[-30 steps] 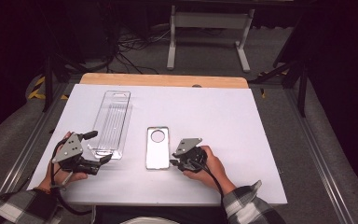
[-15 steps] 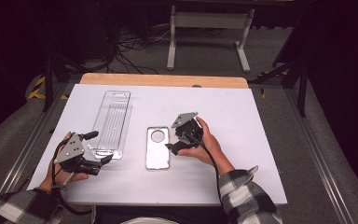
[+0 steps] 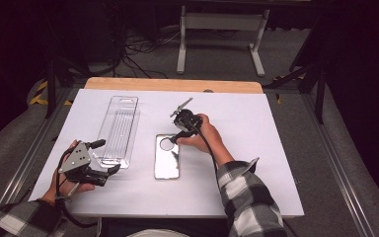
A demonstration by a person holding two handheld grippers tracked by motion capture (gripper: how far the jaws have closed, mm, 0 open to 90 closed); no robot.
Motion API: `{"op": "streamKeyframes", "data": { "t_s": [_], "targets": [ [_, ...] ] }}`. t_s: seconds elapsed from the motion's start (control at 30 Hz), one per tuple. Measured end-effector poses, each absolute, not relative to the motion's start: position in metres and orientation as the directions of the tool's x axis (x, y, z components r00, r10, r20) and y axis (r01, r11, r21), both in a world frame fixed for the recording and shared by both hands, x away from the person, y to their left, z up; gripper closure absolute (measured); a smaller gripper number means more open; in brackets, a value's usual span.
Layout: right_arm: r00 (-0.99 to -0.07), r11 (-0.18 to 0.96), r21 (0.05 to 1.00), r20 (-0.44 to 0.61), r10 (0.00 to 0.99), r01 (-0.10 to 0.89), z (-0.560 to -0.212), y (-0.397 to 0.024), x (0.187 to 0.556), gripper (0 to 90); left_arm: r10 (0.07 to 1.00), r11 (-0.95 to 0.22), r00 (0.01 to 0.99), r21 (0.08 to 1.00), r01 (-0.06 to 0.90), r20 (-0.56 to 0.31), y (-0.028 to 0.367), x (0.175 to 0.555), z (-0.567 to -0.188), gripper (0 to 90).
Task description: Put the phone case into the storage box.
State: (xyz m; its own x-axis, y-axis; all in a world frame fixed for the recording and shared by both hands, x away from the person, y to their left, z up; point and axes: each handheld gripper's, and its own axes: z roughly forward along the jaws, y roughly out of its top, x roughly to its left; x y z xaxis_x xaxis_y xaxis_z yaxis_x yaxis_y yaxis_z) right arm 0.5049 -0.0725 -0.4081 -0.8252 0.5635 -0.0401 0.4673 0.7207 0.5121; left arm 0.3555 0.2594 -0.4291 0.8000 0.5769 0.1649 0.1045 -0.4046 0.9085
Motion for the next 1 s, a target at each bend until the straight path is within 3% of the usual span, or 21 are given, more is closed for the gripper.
{"op": "streamKeyframes", "data": {
  "t_s": [0.2,0.3,0.43,0.8,1.0],
  "targets": [
    [-0.828,0.748,0.437,-0.012,0.56,0.5,-0.416,-0.061,0.52,29.7,0.573,-0.408,0.803,0.907,0.106,0.164,0.261,0.356,-0.429,6.0],
    [-0.843,0.776,0.399,-0.012,0.538,0.489,-0.42,-0.057,0.524,37.4,0.57,-0.413,0.804,0.905,0.1,0.171,0.26,0.356,-0.429,6.0],
    [-0.842,0.777,0.391,-0.011,0.54,0.493,-0.42,-0.057,0.528,55.8,0.566,-0.418,0.807,0.902,0.103,0.17,0.26,0.355,-0.43,6.0],
    [-0.84,0.768,0.384,0.038,0.541,0.512,-0.425,-0.058,0.535,73.6,0.566,-0.418,0.807,0.902,0.104,0.17,0.259,0.356,-0.43,6.1],
    [-0.882,0.848,0.312,-0.059,0.468,0.429,-0.422,-0.049,0.535,82.4,0.565,-0.422,0.808,0.9,0.108,0.168,0.258,0.356,-0.431,6.2]
  ]
}}
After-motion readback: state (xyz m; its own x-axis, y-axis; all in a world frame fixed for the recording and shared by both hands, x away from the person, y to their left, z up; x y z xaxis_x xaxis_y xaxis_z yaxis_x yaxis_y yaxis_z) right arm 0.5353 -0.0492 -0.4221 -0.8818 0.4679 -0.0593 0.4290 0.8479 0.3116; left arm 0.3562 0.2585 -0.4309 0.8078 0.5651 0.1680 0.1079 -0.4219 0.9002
